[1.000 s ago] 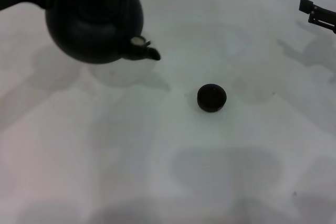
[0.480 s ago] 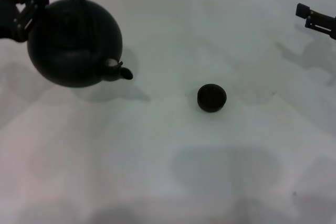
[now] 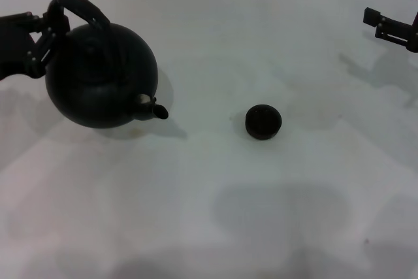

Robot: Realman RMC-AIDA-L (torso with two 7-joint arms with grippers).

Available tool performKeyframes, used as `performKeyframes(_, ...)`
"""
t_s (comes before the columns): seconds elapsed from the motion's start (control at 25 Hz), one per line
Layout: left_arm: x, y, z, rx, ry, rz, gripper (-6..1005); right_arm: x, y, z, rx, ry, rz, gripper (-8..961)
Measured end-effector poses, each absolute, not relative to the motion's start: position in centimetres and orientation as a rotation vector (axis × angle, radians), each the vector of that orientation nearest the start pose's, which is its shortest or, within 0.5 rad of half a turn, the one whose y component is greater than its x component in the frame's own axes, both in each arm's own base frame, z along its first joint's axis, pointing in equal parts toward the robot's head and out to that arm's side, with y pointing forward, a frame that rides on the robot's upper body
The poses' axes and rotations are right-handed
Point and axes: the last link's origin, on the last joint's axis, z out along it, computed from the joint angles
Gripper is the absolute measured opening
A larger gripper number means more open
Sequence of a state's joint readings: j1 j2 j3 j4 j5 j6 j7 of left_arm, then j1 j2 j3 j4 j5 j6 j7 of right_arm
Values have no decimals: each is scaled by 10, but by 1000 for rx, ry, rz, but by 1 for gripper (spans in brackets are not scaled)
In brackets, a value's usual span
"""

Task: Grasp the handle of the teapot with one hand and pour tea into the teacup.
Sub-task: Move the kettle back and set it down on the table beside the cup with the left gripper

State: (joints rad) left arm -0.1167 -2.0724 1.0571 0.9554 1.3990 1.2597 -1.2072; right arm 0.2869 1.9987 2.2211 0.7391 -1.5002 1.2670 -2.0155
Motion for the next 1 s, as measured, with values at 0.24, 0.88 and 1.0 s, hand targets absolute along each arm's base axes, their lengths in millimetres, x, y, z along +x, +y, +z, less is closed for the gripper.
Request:
performKeyframes(0.24,-312,296,41,-2227,-516,-726,112,318,326,57,-2285,444,628,825)
performKeyframes(0.88,-337,289,26,-2189,-603,-681,112,317,326,56,-2289,441,631,826)
performKeyframes(1.0,-339,288,24,-2188,-612,-676,112,317,325,56,-2290,440,632,826)
